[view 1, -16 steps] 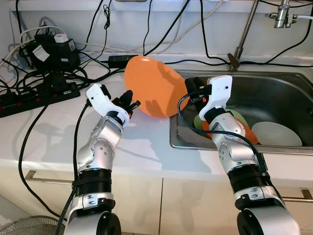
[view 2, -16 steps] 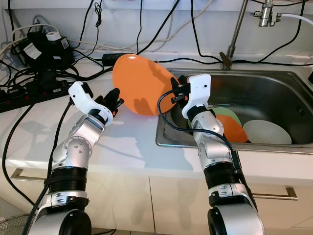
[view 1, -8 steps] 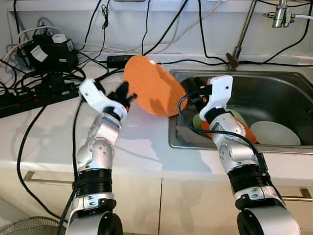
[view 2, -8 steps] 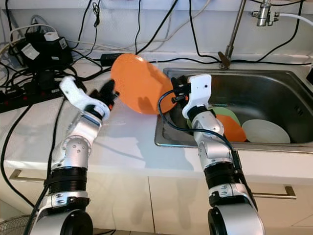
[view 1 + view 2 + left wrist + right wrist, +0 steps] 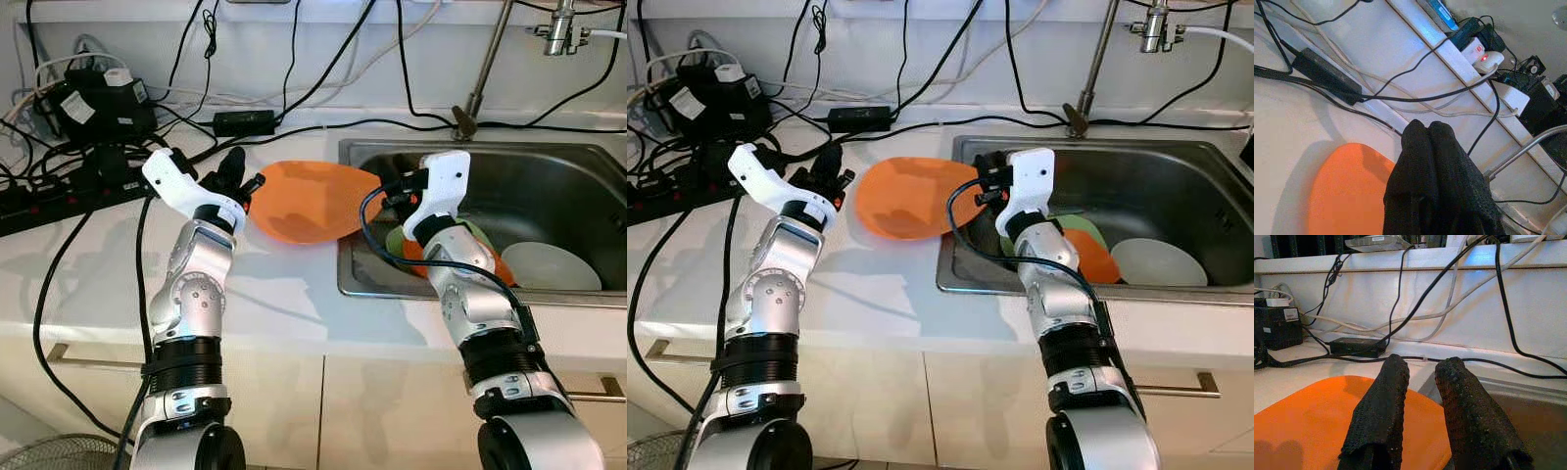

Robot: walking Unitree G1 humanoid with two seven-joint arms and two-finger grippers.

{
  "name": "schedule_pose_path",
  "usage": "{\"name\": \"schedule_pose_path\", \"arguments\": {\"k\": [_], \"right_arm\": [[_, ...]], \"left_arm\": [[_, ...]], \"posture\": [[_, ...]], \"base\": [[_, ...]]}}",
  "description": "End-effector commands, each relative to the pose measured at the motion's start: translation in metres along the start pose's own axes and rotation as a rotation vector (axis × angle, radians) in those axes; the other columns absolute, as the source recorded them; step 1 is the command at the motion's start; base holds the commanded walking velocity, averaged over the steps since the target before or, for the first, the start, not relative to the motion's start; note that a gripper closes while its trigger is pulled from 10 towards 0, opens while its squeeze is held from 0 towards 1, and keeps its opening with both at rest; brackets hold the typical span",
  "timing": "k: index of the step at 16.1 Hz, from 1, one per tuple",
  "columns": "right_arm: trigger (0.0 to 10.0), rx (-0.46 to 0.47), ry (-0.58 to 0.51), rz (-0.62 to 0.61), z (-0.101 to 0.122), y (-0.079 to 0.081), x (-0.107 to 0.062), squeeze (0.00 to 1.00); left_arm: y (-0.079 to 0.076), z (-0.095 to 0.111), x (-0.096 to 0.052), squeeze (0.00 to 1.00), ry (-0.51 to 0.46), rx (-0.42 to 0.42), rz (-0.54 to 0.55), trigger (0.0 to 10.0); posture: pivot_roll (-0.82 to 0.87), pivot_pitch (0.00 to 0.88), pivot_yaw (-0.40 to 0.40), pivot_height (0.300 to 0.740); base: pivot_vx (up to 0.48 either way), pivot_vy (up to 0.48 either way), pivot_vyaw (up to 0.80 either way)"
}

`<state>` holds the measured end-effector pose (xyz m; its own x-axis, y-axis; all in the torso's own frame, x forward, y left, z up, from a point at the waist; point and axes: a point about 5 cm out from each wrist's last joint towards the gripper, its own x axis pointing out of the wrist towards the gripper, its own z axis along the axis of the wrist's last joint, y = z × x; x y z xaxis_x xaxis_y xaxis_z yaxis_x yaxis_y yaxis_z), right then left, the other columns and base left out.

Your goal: Kitchen organization

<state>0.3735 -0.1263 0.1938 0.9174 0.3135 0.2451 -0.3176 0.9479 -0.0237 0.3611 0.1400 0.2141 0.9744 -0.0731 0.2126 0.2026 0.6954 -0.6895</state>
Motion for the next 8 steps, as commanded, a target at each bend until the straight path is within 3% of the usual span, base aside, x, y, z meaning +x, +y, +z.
{"name": "schedule_pose_path", "arguments": {"k": [1,2,3,4,5,6,8], "right_arm": [[10.0,-0.002,-0.014,-0.011,0.005,-0.002,0.003,0.00],[10.0,-0.001,-0.013,-0.012,0.005,-0.002,0.003,0.00],[10.0,-0.001,-0.013,-0.012,0.005,-0.002,0.003,0.00],[10.0,-0.002,-0.013,-0.013,0.004,-0.003,0.003,0.00],[10.0,-0.003,-0.012,-0.014,0.004,-0.003,0.002,0.00],[10.0,-0.004,-0.010,-0.015,0.004,-0.004,0.002,0.00],[10.0,-0.001,-0.009,-0.014,0.003,-0.002,0.002,0.00]], "left_arm": [[-0.001,0.003,0.001,0.00,-0.008,0.009,0.003,10.0],[-0.001,0.001,0.000,0.00,0.006,0.031,-0.003,10.0],[-0.002,-0.001,0.000,0.00,0.031,0.119,-0.014,10.0],[-0.004,-0.001,-0.001,0.00,0.055,0.354,-0.060,10.0],[-0.005,0.003,-0.003,0.40,0.043,0.484,-0.095,10.0],[-0.004,0.007,-0.004,1.00,0.032,0.532,-0.108,10.0],[0.005,0.015,-0.009,1.00,0.022,0.667,-0.119,10.0]], "posture": [[0.04,0.000,0.045,0.740],[0.04,0.000,0.046,0.740],[0.04,0.000,0.045,0.740],[0.04,0.000,0.045,0.740],[0.04,0.000,0.045,0.740],[0.04,0.000,0.046,0.740],[0.04,0.000,0.048,0.740]], "base": [[0.000,0.000,0.00],[0.000,0.000,0.00],[0.000,0.000,0.00],[0.000,0.000,0.00],[0.000,0.000,0.00],[0.000,0.000,0.00],[0.000,0.000,0.00]]}}
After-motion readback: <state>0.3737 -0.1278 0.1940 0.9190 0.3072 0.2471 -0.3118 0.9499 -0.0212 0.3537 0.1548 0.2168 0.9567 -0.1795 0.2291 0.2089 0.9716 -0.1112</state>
